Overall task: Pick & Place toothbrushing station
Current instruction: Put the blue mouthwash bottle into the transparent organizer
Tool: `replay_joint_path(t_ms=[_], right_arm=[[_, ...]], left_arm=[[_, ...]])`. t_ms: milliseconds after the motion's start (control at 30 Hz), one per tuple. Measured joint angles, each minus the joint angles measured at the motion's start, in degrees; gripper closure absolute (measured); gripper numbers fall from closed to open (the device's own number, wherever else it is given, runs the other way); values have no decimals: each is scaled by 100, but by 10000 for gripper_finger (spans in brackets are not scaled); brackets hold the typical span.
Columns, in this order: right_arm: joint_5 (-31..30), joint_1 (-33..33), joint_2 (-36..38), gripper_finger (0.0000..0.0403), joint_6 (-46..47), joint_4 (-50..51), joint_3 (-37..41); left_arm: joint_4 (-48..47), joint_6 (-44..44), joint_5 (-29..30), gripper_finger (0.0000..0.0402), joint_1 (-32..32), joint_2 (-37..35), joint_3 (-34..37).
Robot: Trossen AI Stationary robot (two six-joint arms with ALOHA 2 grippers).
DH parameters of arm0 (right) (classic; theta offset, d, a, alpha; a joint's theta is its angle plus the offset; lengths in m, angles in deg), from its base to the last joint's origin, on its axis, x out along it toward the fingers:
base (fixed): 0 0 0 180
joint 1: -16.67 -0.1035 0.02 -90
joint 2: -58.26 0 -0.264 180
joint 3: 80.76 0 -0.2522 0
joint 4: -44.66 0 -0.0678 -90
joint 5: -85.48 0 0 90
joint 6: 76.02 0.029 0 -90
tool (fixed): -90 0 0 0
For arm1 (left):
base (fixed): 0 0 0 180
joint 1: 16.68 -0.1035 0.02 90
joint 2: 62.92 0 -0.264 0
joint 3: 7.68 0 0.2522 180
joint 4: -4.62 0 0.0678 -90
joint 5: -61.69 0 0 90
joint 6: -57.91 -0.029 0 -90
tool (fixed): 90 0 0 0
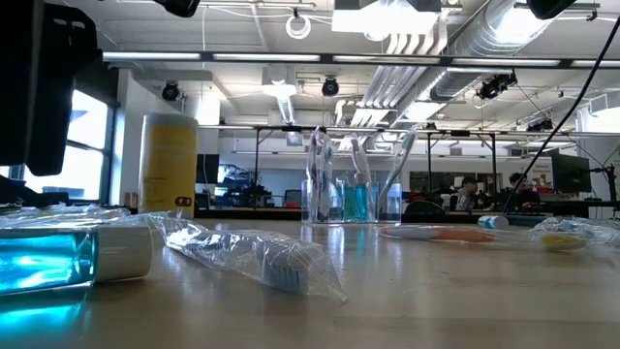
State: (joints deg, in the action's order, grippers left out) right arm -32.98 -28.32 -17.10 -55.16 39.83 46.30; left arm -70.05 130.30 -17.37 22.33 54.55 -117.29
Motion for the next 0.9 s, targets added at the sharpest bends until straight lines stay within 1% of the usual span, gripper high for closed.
replay_joint_path(t_ms=[267,467,600,800,900], right_arm=[[2,0,0,188,-7,13,-2],[2,0,0,188,-7,24,-2],[4,0,0,188,-1,26,-2],[4,0,0,188,20,39,-2],[4,0,0,188,28,43,-2]], left_arm=[[441,-158,-2,34,11,0,4],[308,-163,10,34,0,1,4],[344,-163,-7,34,0,141,9],[445,-159,-283,34,0,466,9],[350,-161,-289,35,-1,519,7]])
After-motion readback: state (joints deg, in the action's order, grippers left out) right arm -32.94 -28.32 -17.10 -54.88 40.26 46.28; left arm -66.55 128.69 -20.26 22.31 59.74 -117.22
